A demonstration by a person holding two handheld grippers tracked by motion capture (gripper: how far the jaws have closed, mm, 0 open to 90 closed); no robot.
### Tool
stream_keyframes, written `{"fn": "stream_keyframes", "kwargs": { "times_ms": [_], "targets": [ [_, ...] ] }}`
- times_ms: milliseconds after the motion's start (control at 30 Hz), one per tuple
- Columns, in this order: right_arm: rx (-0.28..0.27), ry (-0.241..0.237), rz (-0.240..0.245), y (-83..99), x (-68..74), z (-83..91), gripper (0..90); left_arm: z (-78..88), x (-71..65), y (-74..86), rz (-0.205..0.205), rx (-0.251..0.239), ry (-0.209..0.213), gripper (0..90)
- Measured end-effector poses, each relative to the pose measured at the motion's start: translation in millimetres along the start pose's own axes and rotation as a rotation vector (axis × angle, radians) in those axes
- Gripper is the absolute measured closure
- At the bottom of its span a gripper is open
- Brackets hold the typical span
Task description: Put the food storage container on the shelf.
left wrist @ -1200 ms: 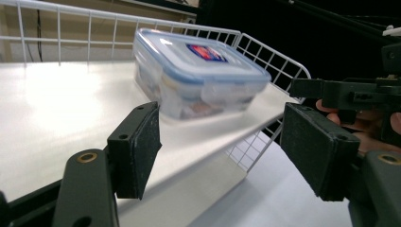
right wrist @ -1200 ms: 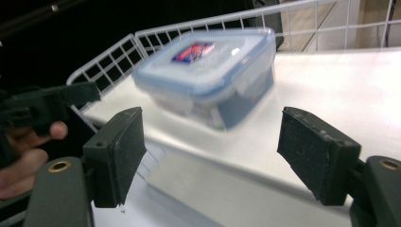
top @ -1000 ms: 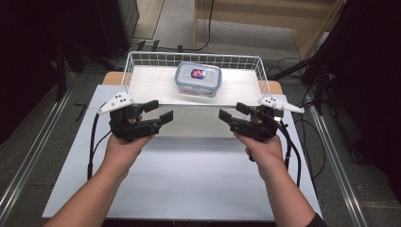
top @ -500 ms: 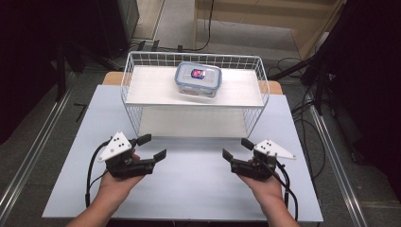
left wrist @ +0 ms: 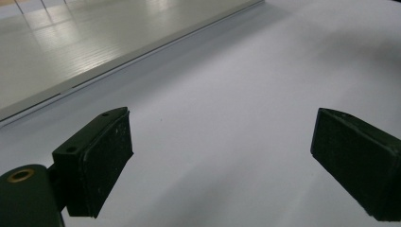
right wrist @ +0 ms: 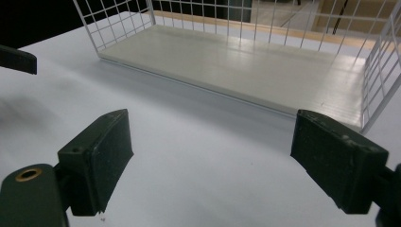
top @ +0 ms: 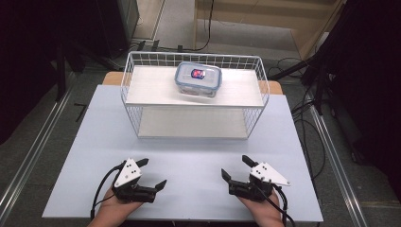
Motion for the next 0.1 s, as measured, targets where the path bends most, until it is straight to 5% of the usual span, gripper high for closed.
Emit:
{"fn": "stream_keyframes", "kwargs": {
  "times_ms": [100],
  "targets": [
    [-0.006,0.009,0.010,0.0,-1.5,1.0,13.7,2.0,2.1,0.1,0.005,0.002,-0.001,6.4]
  ]
}}
Point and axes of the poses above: each handheld gripper's, and its own axes: z roughly backward along the jaws, y roughly out of its underside, x roughly to its left, the point moved 10 cm from there along -z, roughly forward along the jaws, and after that the axes turned 6 degrees about -x, right-handed, at the moved point
